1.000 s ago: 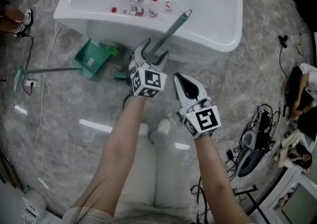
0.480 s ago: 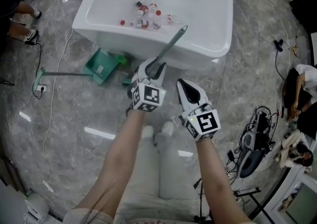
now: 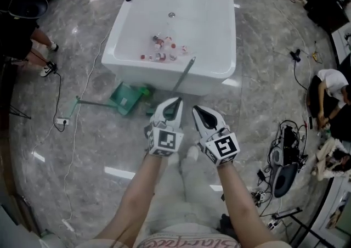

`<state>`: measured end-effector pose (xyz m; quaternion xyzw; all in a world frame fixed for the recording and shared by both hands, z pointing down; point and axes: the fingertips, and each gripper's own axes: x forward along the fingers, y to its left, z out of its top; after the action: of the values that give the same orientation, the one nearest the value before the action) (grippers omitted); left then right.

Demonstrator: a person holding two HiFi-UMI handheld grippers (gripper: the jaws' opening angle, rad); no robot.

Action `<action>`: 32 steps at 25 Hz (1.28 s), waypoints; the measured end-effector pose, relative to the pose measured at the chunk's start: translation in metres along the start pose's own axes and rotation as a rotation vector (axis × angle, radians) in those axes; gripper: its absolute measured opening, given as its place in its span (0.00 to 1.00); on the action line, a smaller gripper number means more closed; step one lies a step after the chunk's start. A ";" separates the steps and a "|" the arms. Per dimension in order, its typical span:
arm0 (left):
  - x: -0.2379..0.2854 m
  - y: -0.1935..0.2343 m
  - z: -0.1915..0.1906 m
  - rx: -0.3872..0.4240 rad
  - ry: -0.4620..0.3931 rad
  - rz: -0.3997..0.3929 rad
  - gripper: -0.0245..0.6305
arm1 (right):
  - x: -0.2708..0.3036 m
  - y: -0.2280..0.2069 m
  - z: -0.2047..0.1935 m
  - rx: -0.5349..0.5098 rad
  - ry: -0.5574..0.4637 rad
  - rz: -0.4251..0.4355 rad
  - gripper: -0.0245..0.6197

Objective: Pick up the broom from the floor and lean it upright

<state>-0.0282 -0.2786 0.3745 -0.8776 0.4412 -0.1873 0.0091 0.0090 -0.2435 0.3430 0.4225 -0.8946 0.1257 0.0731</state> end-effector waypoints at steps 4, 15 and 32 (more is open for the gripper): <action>-0.039 -0.009 0.037 -0.036 -0.019 -0.052 0.04 | -0.021 0.014 0.033 -0.008 -0.031 -0.008 0.04; -0.077 -0.020 0.163 -0.139 -0.233 -0.185 0.04 | -0.061 0.029 0.138 -0.137 -0.152 0.070 0.04; -0.101 -0.003 0.220 -0.101 -0.371 -0.147 0.04 | -0.074 0.049 0.179 -0.222 -0.225 0.094 0.04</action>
<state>-0.0060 -0.2311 0.1385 -0.9262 0.3756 -0.0002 0.0323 0.0138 -0.2105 0.1461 0.3808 -0.9244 -0.0188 0.0129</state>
